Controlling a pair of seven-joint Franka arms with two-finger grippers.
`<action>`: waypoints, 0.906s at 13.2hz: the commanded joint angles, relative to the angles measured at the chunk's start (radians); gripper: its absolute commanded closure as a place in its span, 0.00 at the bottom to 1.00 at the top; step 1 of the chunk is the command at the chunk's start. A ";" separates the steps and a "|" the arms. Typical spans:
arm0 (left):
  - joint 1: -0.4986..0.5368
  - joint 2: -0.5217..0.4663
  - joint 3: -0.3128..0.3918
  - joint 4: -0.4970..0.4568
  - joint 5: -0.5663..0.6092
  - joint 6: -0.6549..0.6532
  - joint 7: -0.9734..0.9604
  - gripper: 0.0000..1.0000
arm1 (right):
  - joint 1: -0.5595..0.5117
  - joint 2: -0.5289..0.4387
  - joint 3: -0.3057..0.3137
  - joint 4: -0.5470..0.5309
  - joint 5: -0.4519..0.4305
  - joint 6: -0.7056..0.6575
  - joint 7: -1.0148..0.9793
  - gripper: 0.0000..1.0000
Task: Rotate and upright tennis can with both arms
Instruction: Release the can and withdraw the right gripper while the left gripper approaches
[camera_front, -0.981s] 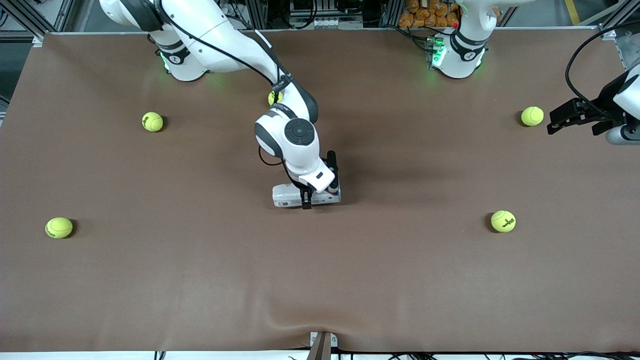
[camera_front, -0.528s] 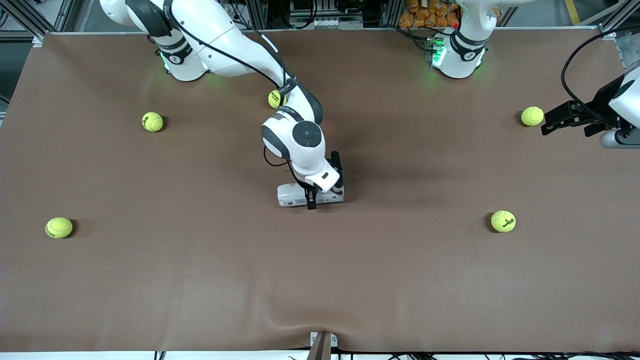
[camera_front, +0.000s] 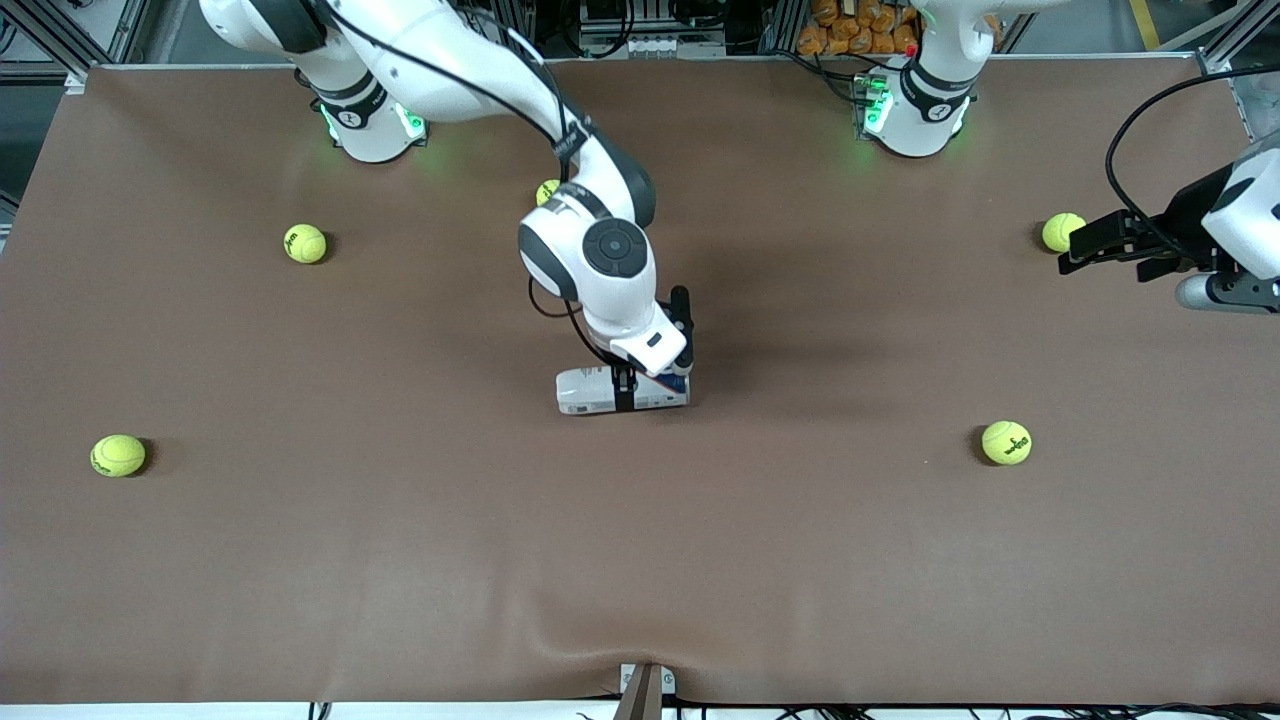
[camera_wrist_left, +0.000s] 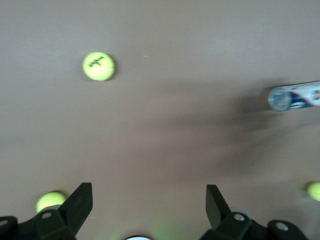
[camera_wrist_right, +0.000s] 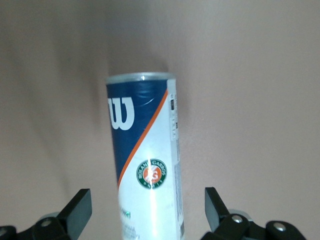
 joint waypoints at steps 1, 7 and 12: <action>0.075 0.038 -0.005 -0.013 -0.141 -0.026 0.060 0.00 | -0.024 -0.104 -0.005 -0.024 0.042 -0.106 0.051 0.00; 0.113 0.101 -0.003 -0.130 -0.457 -0.013 0.076 0.00 | -0.280 -0.308 -0.007 -0.030 0.042 -0.390 0.140 0.00; 0.103 0.155 -0.017 -0.254 -0.707 0.065 0.102 0.00 | -0.504 -0.461 -0.007 -0.039 0.041 -0.495 0.370 0.00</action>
